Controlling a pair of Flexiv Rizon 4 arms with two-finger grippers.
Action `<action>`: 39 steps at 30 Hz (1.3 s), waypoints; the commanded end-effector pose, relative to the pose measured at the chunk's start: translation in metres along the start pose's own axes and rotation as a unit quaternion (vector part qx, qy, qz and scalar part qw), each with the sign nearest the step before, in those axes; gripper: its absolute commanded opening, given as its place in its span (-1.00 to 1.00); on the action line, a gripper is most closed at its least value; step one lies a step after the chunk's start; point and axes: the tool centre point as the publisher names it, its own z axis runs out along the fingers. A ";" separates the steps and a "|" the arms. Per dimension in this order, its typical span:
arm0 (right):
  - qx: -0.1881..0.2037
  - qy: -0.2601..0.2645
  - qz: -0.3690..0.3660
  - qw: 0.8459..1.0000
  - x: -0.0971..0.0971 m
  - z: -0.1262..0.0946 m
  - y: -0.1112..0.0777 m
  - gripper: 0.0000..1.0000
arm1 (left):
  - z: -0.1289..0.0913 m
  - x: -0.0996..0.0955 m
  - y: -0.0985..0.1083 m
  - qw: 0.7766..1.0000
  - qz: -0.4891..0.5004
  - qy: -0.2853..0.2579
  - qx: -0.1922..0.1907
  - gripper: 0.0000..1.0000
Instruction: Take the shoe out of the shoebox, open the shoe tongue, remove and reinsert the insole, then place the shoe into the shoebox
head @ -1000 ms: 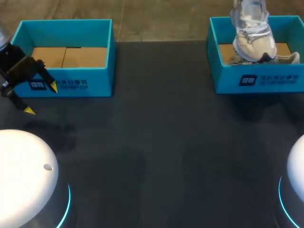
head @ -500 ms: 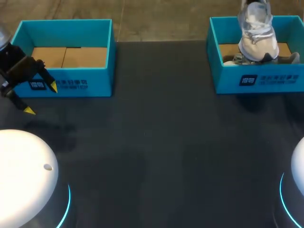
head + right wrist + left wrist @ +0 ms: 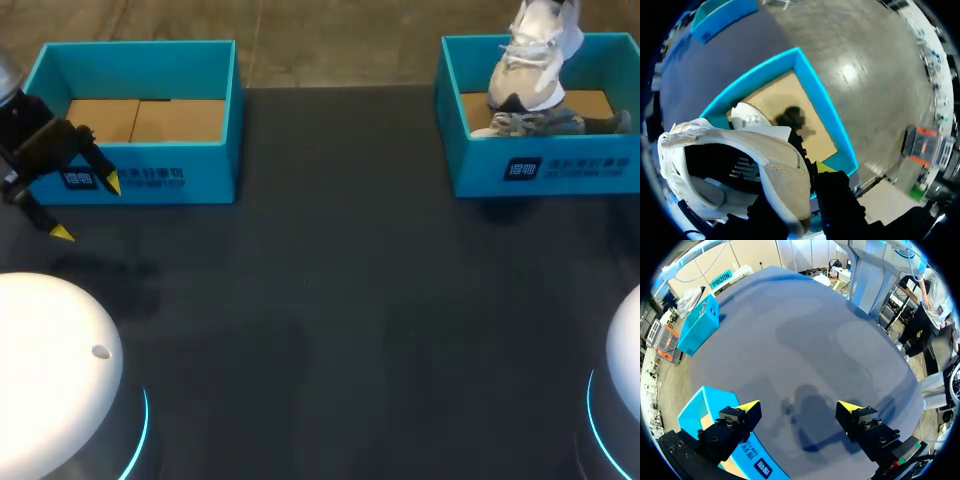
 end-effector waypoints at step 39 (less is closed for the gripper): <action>0.060 0.022 0.440 0.896 -0.016 0.014 -0.068 -1.00 | 0.000 0.001 -0.001 1.000 0.000 0.001 -0.002 1.00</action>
